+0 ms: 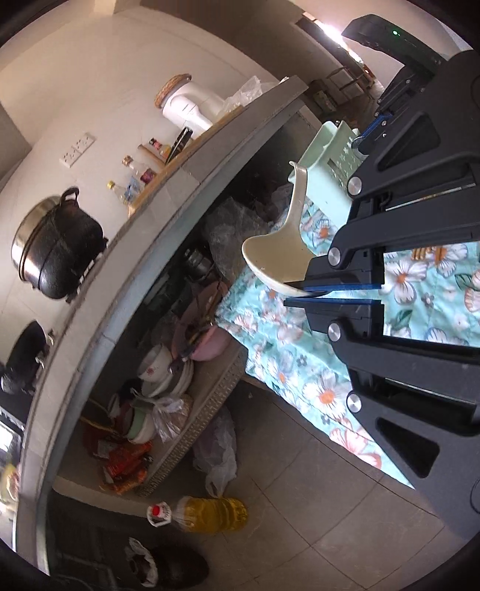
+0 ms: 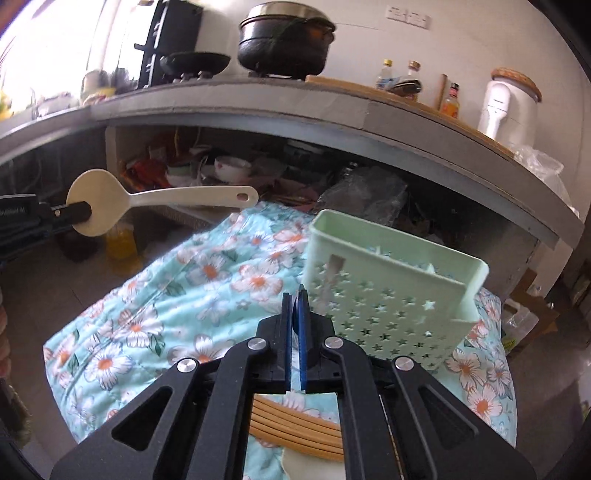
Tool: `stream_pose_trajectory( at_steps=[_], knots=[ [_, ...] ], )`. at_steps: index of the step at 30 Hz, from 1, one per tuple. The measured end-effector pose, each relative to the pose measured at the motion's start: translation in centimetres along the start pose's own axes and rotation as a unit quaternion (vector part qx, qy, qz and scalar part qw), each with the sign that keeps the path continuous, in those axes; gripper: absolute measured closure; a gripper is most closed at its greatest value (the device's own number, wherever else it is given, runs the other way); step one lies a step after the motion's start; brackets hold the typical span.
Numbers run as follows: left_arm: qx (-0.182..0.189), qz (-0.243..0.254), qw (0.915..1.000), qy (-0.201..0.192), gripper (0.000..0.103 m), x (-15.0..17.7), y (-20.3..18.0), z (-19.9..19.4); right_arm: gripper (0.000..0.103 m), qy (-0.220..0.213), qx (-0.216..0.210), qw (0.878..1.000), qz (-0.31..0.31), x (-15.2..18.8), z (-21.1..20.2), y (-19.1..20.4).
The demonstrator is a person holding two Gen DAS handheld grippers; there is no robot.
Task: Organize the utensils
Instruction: 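Lift the ladle with the left gripper toward the green holder while the right gripper grasps a metal spoon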
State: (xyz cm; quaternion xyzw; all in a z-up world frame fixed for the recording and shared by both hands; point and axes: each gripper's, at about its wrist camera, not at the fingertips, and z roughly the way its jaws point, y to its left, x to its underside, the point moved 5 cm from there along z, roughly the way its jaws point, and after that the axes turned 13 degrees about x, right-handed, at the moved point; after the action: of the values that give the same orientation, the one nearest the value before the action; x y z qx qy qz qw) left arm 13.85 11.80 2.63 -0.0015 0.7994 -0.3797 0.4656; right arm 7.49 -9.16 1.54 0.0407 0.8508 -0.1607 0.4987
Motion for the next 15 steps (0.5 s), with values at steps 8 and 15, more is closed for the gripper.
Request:
stream_pose_trajectory(
  at_steps=[8,15],
  knots=[
    [-0.012,0.191,0.9813,0.016,0.101,-1.9,-9.5,3.6,0.100,-0.033,0.024,0.997,0.070,-1.6,-2.5,-7.1],
    [-0.092,0.374,0.9212,0.057,0.101,-1.1,-15.1,7.1,0.100,-0.044,0.031,0.994,0.097,-1.1,-3.5,-9.9]
  ],
)
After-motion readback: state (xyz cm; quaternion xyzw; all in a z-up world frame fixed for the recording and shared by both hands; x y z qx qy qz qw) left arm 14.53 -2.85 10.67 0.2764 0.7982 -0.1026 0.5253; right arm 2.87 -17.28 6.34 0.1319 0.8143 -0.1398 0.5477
